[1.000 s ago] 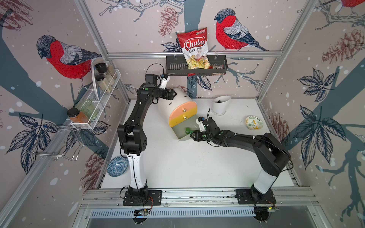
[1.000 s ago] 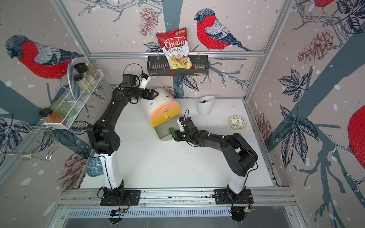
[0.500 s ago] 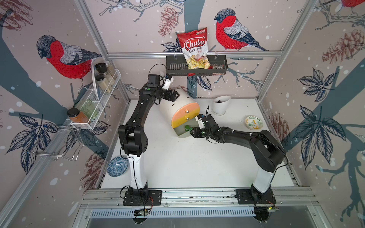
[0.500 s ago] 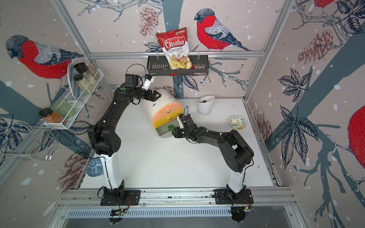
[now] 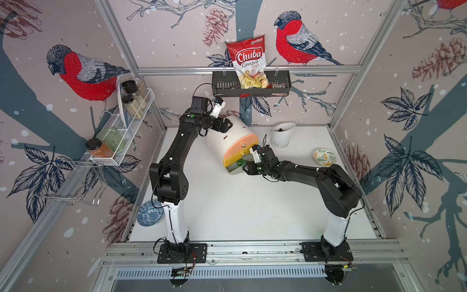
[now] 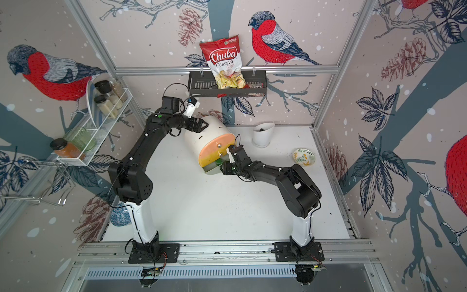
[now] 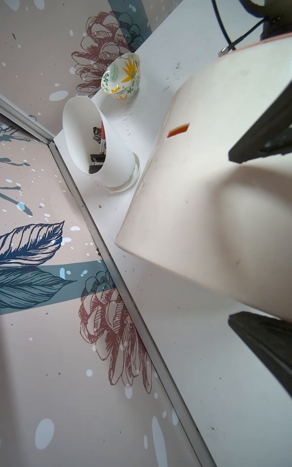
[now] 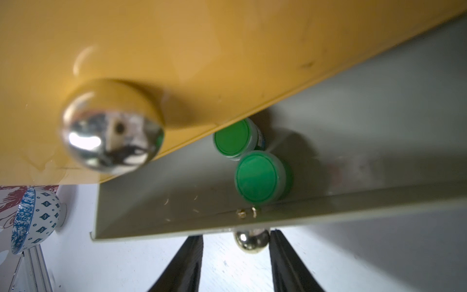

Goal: Put the paint cans in the drawer according to color
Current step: Close the drawer in the storage box.

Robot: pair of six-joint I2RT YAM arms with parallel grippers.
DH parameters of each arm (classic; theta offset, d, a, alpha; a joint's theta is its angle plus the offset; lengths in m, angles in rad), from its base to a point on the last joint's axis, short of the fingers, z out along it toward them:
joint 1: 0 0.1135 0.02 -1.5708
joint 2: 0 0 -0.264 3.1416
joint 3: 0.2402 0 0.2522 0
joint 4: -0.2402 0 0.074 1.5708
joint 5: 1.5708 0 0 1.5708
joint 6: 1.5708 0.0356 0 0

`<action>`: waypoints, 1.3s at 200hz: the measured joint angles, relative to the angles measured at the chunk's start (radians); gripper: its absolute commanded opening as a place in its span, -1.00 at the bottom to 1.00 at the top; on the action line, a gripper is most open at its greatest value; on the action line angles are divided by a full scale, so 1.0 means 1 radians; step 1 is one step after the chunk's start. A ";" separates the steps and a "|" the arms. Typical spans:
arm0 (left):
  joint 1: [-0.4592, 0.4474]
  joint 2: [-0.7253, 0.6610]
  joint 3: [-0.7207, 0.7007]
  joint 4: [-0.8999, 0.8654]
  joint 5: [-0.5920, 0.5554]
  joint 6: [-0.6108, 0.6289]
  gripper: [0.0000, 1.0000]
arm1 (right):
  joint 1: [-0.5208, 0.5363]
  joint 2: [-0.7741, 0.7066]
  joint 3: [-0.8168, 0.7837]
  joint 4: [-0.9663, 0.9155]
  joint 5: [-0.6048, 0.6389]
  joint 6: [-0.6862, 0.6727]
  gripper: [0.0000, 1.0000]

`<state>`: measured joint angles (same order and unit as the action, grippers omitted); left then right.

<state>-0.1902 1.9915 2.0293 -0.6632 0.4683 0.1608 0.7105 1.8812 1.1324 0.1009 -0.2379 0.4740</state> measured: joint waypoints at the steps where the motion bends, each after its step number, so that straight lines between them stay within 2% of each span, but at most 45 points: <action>1: 0.000 0.000 0.000 0.000 0.000 0.000 0.89 | 0.000 0.001 0.001 0.000 0.000 0.000 -0.04; 98: 0.000 -0.024 -0.068 0.047 -0.017 -0.079 0.91 | -0.004 0.054 0.042 0.014 0.005 0.008 -0.05; 260: -0.002 -0.122 -0.217 0.134 -0.072 -0.116 0.93 | 0.004 0.106 0.107 0.003 0.021 0.056 -0.02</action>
<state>-0.1917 1.8698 1.8122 -0.5293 0.3965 0.0448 0.7143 1.9873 1.2396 0.1040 -0.2165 0.5304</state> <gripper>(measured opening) 0.966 0.486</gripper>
